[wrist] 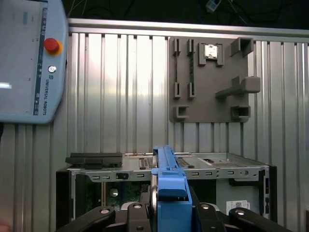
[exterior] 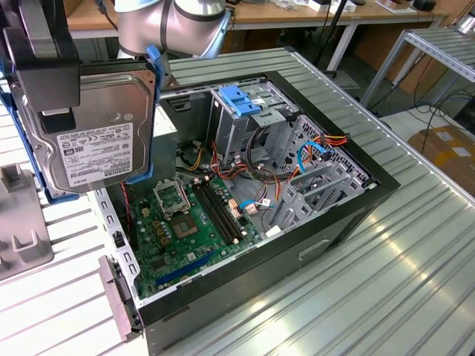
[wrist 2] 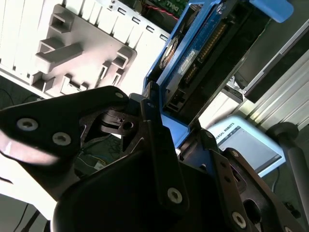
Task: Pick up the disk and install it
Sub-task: 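Pick up the disk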
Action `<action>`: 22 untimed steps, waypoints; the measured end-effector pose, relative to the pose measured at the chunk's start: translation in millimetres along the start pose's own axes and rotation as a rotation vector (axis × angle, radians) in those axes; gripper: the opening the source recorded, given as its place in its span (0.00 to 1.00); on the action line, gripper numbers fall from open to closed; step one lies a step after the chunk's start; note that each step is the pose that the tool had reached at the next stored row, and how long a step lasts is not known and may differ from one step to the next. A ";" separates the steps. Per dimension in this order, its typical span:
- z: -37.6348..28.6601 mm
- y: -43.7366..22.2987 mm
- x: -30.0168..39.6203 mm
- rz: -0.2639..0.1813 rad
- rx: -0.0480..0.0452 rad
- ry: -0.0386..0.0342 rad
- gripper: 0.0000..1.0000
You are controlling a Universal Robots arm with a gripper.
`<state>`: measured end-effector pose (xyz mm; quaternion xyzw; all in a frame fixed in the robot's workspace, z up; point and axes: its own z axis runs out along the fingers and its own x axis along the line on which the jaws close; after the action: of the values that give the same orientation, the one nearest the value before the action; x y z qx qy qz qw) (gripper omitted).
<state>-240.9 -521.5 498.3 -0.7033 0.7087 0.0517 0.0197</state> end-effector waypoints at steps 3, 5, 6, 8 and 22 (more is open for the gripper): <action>-0.2 0.0 2.9 0.000 0.0000 0.0000 0.37; -0.4 0.0 5.3 0.000 0.0000 0.0000 0.37; -0.5 0.0 6.1 0.000 0.0000 0.0000 0.37; -0.8 0.0 9.1 0.000 0.0000 0.0000 0.37; -1.8 -10.2 19.0 0.000 0.0000 0.0000 0.37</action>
<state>-230.8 -540.6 497.8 -0.7033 0.7087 0.0518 0.0197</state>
